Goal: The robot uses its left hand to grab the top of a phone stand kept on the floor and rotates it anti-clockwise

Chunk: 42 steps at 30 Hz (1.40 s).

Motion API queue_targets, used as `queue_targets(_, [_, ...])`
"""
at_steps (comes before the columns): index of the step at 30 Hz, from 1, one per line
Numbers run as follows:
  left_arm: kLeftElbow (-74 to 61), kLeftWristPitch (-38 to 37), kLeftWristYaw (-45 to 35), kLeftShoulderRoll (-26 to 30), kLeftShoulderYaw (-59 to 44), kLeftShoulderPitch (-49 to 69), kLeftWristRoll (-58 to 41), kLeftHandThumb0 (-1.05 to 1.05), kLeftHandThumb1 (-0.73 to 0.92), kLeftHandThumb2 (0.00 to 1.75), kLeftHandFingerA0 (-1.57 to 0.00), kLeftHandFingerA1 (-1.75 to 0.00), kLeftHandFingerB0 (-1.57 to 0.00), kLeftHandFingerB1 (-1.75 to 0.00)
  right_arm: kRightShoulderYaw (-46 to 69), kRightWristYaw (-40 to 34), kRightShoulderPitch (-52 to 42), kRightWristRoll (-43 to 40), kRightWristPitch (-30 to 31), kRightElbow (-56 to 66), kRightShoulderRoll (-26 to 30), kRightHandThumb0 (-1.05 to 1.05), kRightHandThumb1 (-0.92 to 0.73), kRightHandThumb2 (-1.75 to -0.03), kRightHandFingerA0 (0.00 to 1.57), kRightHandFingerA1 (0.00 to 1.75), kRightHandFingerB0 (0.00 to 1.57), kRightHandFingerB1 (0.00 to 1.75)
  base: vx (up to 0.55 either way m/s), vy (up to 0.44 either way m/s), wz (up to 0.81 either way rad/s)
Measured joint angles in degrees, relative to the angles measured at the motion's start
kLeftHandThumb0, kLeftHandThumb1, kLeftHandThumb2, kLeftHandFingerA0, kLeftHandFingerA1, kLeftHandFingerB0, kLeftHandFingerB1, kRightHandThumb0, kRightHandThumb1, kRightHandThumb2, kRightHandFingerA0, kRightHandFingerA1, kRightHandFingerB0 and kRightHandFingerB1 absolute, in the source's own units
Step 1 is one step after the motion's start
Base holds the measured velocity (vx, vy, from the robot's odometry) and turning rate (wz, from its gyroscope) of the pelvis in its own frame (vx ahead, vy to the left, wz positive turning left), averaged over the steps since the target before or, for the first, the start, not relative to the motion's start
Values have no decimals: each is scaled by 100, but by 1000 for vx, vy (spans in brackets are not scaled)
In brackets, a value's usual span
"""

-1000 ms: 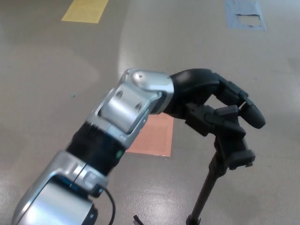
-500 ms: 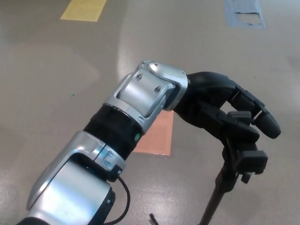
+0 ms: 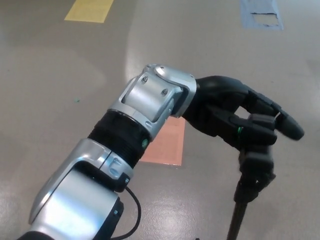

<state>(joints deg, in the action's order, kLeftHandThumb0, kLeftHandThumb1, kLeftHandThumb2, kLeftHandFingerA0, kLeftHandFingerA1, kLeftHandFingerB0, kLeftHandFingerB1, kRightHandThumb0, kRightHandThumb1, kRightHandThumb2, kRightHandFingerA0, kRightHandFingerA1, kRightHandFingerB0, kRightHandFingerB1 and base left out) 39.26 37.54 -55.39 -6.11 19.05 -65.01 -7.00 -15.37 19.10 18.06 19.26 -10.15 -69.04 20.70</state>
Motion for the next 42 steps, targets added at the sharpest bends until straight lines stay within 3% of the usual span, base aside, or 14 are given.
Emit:
queue_targets(1, [0,0,0,0,0,0,0,-82,51,86,-15,-13,-3,-4,0,0,0,0,0,0,0,-55,-84,-66,62,45,33,32,0,0,0])
queue_targets(4, [-180,-3,138,8,-123,162,-1,-82,51,86,-15,-13,-3,-4,-17,1,-3,19,-4,12,8,-55,-84,-66,62,45,33,32,0,0,0])
queue_targets(5, [-240,-4,177,13,-172,218,-2,-89,57,58,0,0,0,-1,-18,1,-6,21,-6,17,10,-54,-84,-66,64,45,32,32,0,0,0])
queue_targets(9, [-527,-12,351,71,-327,451,-1,-89,60,59,0,0,0,0,-25,1,-8,35,-8,29,20,-54,-84,-66,65,46,33,32,0,0,0])
queue_targets(10, [-691,-15,441,98,-404,554,-1,-90,52,89,0,0,0,0,-27,1,-9,43,-9,28,21,-53,-85,-66,62,45,33,32,0,0,0])
queue_targets(12, [-872,-18,568,110,-476,670,0,-90,52,89,0,0,0,0,-30,1,-8,47,-9,34,22,-53,-85,-66,62,45,33,32,0,0,0])
queue_targets(13, [-914,-20,607,110,-495,699,0,-88,59,59,0,0,0,0,-31,1,-9,48,-9,39,22,-53,-85,-66,61,45,33,32,0,0,0])
queue_targets(18, [-1182,-76,941,108,-635,804,3,-84,59,59,0,0,0,0,-42,7,-9,55,-8,81,24,-54,-85,-66,62,45,33,32,0,0,0])
queue_targets(19, [-1223,-80,1012,109,-657,812,2,-88,52,87,0,0,0,-1,-45,8,-9,56,-8,82,24,-54,-85,-66,62,45,33,32,0,0,0])
queue_targets(36, [-3007,-702,1736,340,-1057,2115,22,-86,56,94,0,-12,0,-8,-106,6,-56,65,-20,79,18,-55,-85,-67,61,43,34,32,0,0,0])
queue_targets(37, [-3166,-774,1769,379,-1072,2342,23,-87,56,93,0,-11,0,-4,-113,6,-67,66,-23,84,18,-58,-72,-98,54,59,28,47,0,0,0])
queue_targets(38, [-3277,-830,1798,402,-1080,2508,25,-81,51,77,0,-15,0,-5,-120,5,-76,66,-25,89,18,-57,-72,-98,54,59,28,46,0,0,0])
queue_targets(40, [-3547,-971,1856,440,-1137,2972,25,-81,51,77,0,-15,0,-5,-144,6,-90,67,-35,95,17,-57,-72,-98,54,59,28,46,0,0,0])
queue_targets(42, [-3784,-1098,1903,476,-1200,3384,23,-84,55,93,0,-15,0,-10,-152,6,-104,66,-39,96,17,-58,-71,-97,55,58,28,46,0,0,0])
